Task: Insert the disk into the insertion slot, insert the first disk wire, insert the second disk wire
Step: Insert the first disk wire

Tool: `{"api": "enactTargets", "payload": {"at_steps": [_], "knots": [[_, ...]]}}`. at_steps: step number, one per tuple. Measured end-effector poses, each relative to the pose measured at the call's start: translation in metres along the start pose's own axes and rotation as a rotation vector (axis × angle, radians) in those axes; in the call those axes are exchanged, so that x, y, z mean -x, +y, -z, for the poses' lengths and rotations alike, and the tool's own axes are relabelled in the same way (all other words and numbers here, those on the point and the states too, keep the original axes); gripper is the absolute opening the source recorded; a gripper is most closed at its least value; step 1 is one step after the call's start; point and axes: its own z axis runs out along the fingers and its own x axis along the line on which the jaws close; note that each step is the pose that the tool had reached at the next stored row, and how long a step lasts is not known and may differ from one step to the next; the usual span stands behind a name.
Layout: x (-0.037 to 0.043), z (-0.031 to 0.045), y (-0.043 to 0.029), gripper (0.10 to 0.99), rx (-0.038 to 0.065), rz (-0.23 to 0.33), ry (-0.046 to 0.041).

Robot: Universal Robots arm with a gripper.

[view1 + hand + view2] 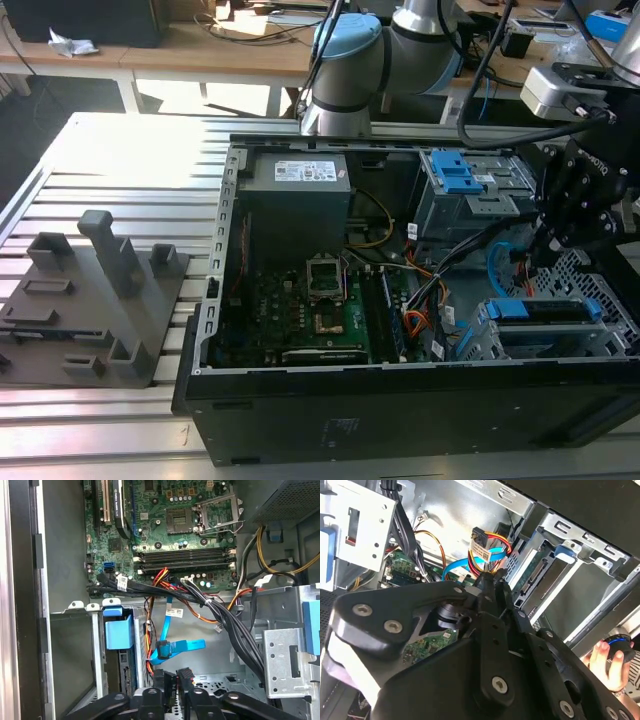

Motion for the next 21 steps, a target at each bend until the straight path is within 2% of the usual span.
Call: {"api": "enactTargets", "payload": {"at_steps": [2, 11, 14, 15, 17, 21], "knots": [[0.0, 0.0, 0.0, 0.165, 0.0, 0.0, 0.0013], [0.0001, 0.0, -0.0004, 0.165, 0.0, 0.0, 0.0053], [0.0013, 0.0004, -0.0084, 0.165, 0.001, 0.001, 0.0055], [0.0008, 0.0003, -0.0089, 0.165, 0.002, 0.001, 0.0055], [-0.0018, -0.0001, -0.0092, 0.165, 0.002, 0.001, 0.0056], [-0.0144, -0.0021, -0.0101, 0.165, 0.002, 0.001, 0.0055]]}}
